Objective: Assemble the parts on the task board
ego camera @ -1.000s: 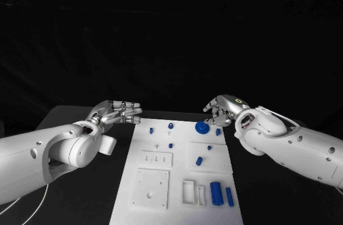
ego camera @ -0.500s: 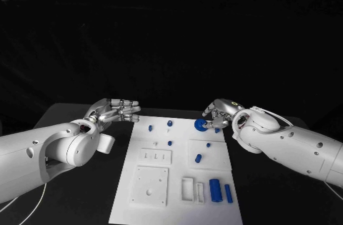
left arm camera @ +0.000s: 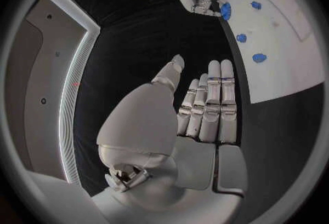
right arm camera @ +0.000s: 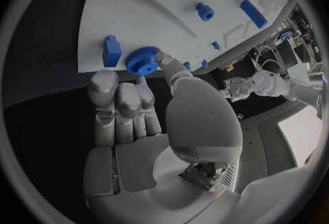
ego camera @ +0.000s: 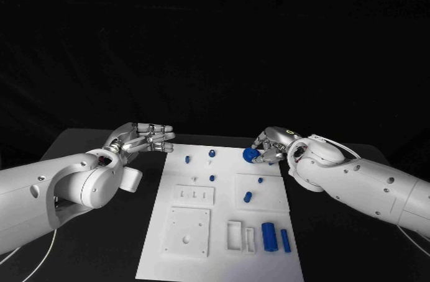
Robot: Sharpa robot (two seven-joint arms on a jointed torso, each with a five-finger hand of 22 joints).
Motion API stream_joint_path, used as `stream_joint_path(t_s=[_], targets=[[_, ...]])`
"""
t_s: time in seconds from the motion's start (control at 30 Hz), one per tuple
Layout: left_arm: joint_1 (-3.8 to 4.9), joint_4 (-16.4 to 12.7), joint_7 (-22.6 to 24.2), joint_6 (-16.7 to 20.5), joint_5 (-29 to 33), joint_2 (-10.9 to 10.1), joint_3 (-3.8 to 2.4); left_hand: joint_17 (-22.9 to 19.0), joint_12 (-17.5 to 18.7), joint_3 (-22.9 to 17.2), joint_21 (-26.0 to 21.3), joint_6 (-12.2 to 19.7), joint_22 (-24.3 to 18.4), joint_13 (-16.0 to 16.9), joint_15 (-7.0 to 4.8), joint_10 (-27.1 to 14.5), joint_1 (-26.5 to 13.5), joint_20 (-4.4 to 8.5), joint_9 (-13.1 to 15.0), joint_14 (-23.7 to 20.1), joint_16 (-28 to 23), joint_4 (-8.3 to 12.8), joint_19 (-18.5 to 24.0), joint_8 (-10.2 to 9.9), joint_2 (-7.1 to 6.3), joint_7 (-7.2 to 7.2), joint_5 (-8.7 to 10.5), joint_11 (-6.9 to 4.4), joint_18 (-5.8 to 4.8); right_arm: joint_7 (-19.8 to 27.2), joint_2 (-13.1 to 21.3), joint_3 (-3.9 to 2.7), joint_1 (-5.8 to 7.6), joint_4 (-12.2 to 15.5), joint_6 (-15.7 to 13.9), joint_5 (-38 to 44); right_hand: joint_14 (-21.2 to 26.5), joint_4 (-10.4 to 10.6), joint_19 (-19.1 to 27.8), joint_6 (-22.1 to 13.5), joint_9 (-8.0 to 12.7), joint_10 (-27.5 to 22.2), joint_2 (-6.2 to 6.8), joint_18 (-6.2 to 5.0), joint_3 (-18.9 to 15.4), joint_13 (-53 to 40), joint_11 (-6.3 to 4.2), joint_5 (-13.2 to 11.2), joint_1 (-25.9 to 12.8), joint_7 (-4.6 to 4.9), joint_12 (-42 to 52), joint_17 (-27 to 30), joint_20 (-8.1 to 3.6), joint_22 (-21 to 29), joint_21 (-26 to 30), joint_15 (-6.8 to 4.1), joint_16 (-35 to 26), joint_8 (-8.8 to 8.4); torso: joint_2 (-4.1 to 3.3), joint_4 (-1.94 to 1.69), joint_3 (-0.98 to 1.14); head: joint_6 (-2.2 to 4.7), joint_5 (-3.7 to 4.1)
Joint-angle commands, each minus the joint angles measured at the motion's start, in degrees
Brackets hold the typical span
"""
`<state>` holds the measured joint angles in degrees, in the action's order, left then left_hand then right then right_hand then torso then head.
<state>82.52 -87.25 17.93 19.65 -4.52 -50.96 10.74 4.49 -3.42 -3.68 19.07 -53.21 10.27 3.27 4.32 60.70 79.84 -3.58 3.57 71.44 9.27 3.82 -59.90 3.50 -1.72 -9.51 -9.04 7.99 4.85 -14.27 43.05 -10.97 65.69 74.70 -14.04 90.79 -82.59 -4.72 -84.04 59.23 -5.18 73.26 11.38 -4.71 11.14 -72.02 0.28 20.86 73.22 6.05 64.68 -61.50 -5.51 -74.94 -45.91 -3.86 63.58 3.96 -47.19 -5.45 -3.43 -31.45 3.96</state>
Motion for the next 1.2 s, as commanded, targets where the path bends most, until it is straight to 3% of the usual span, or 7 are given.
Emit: stream_joint_path(t_s=[0.03, 0.4, 0.67, 1.2], targets=[[0.12, -0.1, 0.6, -0.9, -0.2, 0.0, -0.06, 0.0, 0.0, 0.0, 0.3, 0.4, -0.1, 0.1, 0.38, -0.4, -0.2, -0.15, -0.1, 0.2, 0.2, 0.2, 0.1, 0.0, 0.45, 0.07, 0.34, -0.04, -0.2, 0.6, -0.2, -0.01, -0.11, -0.2, 0.5, 0.0, -0.5, 0.2, -2.8, -0.3, -0.1, 0.5, -0.4, -0.6, -0.2, -0.1, -0.08, 0.1, 0.0, 0.07, 0.2, -0.1, 0.44, -5.3, -0.3, 0.0, 0.3, -0.32, -0.05, 0.11, 0.06, 0.03, -0.16], [0.12, 0.0, 0.5, -1.0, -0.2, 0.0, -0.06, 0.0, 0.0, 0.0, 0.3, 0.4, -0.1, 0.1, 0.38, -0.4, -0.2, -0.15, -0.1, 0.2, 0.2, 0.2, 0.1, 0.0, 0.45, 0.07, 0.34, -0.04, -0.2, 0.7, -0.5, -0.01, -0.14, -0.4, 0.3, -0.4, -0.6, 1.1, -2.9, 0.0, -0.1, 1.0, -0.54, -0.52, -0.4, -0.9, -0.08, 0.3, -0.3, 0.03, 1.4, -0.8, 0.47, -5.6, -0.9, 0.02, 0.6, -0.31, -0.01, 0.05, 0.0, -0.02, -0.11], [0.12, 0.0, 0.4, -1.1, -0.2, 0.1, -0.06, 0.0, 0.0, 0.0, 0.3, 0.4, -0.1, 0.1, 0.38, -0.4, -0.2, -0.15, -0.1, 0.2, 0.2, 0.2, 0.1, 0.0, 0.45, 0.07, 0.34, -0.04, -0.2, 0.3, -0.6, -0.02, -0.14, -0.8, 0.0, -0.8, -0.7, 2.2, -3.0, 0.7, -0.2, 1.6, -0.67, -0.44, -0.2, -1.7, -0.18, 2.2, -1.0, -0.15, 2.3, -1.3, 0.43, -5.8, -1.7, -0.03, 1.0, -0.27, -0.04, 0.06, 0.03, 0.08, 0.05], [0.12, 0.1, 0.3, -1.3, -0.3, 0.1, -0.06, 0.0, 0.0, 0.0, 0.4, 0.4, -0.2, 0.1, 0.38, -0.4, -0.1, -0.16, -0.1, 0.1, 0.2, 0.3, 0.1, 0.0, 0.5, 0.07, 0.34, -0.03, -0.19, -0.6, -1.2, -0.02, -0.13, -1.5, -0.2, -0.2, -0.7, 2.4, -2.9, 0.7, -0.1, 1.7, -0.4, -0.32, -0.1, -1.9, -0.19, 1.6, -0.7, -0.14, 2.4, -1.7, 0.37, -5.8, -2.2, -0.06, 1.1, -0.34, -0.05, 0.07, 0.07, -0.02, -0.14]])
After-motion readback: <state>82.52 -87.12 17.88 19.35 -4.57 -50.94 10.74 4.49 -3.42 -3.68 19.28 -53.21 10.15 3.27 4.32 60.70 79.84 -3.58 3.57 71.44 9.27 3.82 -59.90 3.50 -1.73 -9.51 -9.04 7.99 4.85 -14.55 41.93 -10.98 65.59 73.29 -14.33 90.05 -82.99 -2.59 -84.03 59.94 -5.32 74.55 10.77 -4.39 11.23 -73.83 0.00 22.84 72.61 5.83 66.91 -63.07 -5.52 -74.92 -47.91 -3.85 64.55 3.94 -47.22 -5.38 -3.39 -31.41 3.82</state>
